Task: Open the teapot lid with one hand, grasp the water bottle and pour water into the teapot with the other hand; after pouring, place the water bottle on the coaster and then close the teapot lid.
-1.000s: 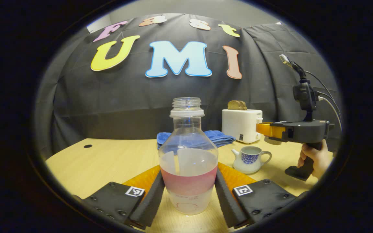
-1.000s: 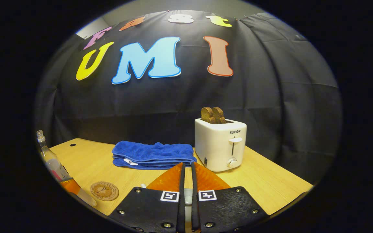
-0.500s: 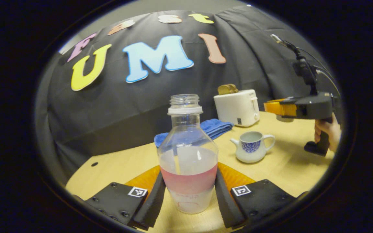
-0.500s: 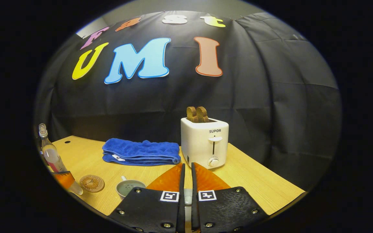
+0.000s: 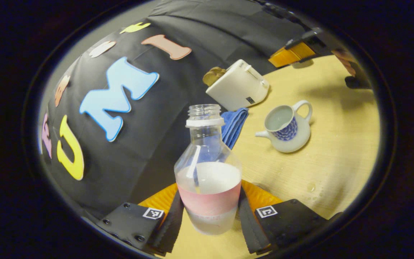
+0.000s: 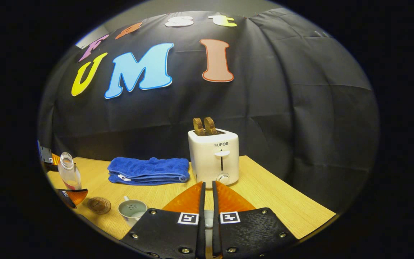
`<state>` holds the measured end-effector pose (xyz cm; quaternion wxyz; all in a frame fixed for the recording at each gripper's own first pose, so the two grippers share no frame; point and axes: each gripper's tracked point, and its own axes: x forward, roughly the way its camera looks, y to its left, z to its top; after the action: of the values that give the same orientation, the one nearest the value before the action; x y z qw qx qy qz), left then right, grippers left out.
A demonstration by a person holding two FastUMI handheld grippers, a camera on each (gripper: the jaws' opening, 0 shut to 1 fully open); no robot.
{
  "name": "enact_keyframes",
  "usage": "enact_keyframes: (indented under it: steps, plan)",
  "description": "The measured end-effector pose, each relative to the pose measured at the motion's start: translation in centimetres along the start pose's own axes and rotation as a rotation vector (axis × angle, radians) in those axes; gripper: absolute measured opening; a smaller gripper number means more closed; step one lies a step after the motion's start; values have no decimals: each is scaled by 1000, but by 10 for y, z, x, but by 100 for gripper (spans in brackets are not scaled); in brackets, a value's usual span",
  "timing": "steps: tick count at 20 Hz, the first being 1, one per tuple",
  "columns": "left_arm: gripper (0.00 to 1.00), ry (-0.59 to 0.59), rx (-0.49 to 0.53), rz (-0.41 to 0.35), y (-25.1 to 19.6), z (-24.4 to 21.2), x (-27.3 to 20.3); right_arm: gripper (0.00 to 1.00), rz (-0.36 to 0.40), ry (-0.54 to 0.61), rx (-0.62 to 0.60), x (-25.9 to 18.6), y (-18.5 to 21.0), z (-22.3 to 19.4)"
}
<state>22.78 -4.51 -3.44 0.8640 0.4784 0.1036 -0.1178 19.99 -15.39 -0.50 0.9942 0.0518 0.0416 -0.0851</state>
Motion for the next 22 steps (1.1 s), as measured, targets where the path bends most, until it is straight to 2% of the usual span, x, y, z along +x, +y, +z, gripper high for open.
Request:
enact_keyframes:
  steps: [7, 10, 22]
  plan:
    - [84, 34, 397, -31, -2, 12, 29, 7, 4, 4, -33, -5, 0, 5]
    - [84, 32, 531, -42, -1, 17, 32, 7, 4, 4, -24, -6, -2, 7]
    - [84, 54, 857, -58, -8, 38, 50, 7, 22, 15, -22, -7, 4, 6]
